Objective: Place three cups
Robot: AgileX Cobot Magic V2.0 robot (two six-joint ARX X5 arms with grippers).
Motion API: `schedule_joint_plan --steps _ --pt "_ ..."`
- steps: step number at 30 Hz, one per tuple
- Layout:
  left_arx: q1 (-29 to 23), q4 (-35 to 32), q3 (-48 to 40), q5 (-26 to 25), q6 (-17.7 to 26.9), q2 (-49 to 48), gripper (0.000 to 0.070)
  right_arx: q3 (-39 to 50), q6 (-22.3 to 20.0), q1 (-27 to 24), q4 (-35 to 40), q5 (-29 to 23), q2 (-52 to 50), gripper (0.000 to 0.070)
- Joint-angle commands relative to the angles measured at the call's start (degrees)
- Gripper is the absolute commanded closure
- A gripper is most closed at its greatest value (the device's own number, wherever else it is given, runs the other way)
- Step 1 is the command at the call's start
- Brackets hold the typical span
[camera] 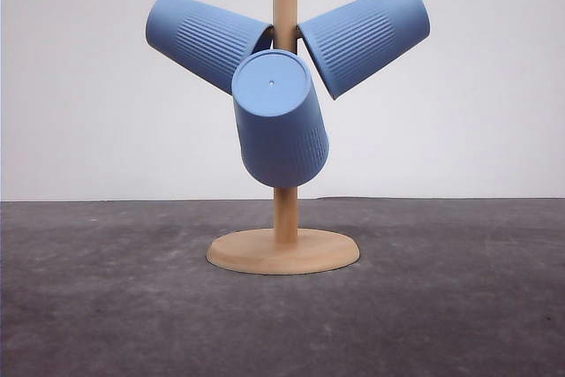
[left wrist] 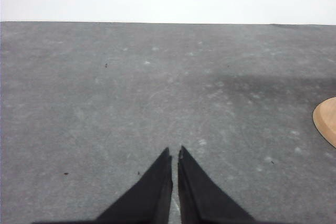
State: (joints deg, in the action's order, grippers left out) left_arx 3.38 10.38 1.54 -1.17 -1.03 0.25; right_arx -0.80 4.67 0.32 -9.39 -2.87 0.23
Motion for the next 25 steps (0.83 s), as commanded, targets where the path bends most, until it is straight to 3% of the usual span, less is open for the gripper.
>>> schedule_joint_plan --steps 1,25 --pt "0.0 0.3 -0.8 0.3 0.5 0.0 0.0700 0.1 -0.2 0.0 0.4 -0.2 0.0 0.0688" --pt "0.0 0.3 -0.8 0.3 0.5 0.0 0.0700 0.1 -0.2 0.0 0.4 -0.2 0.0 0.0688"
